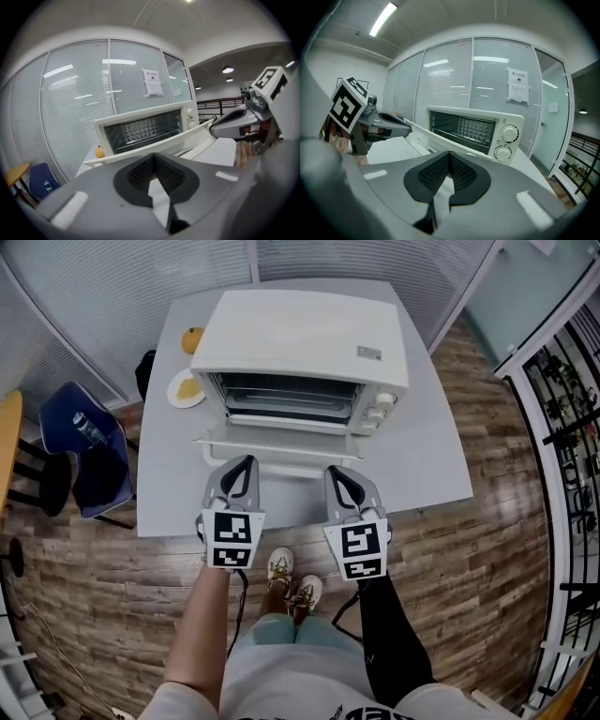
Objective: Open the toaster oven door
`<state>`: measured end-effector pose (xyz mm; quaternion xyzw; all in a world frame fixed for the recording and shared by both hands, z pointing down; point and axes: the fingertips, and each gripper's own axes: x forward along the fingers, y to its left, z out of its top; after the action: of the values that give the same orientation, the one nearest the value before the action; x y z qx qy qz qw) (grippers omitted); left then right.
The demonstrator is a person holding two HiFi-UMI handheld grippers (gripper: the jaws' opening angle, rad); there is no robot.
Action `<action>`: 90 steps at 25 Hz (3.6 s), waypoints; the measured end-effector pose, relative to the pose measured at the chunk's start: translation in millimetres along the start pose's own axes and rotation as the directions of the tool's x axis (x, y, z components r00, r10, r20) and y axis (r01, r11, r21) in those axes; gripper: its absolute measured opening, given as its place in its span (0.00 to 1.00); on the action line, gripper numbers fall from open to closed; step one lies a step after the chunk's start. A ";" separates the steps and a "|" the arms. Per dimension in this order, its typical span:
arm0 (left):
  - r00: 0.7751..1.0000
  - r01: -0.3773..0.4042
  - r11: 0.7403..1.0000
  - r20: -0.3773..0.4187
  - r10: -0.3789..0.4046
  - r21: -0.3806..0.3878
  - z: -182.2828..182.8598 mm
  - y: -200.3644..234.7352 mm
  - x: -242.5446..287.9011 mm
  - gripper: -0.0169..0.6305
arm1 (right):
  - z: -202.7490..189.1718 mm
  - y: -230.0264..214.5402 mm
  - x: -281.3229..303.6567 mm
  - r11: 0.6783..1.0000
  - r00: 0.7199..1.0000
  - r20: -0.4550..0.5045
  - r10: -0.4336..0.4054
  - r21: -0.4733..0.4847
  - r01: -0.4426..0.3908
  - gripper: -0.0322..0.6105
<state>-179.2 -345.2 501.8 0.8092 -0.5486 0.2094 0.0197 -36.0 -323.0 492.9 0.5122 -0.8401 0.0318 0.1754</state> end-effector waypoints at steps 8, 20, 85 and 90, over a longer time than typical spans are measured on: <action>0.997 0.051 0.998 -0.060 -0.053 -0.028 -40.0 -28.8 -1.1 0.12 | -44.1 26.0 -12.6 0.999 1.000 -0.016 0.003 0.042 -0.002 0.05; 0.984 0.103 0.989 -0.131 -0.117 -0.107 -112.2 -57.2 -8.6 0.11 | -114.7 45.8 -9.6 0.992 0.992 -0.112 -0.058 0.104 0.069 0.05; 0.958 0.162 0.987 0.244 -0.153 -0.016 103.3 17.5 -178.9 0.12 | 127.4 50.5 -159.0 0.956 0.924 0.247 -0.292 0.112 0.272 0.05; 0.948 0.158 0.987 0.280 -0.148 -0.013 114.0 23.5 -196.1 0.12 | 142.7 60.1 -171.6 0.955 0.913 0.280 -0.298 0.089 0.284 0.05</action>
<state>-225.0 -211.9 322.5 0.8703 -0.4850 0.0818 -0.0273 -54.8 -182.1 310.7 0.6346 -0.7701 -0.0507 0.0411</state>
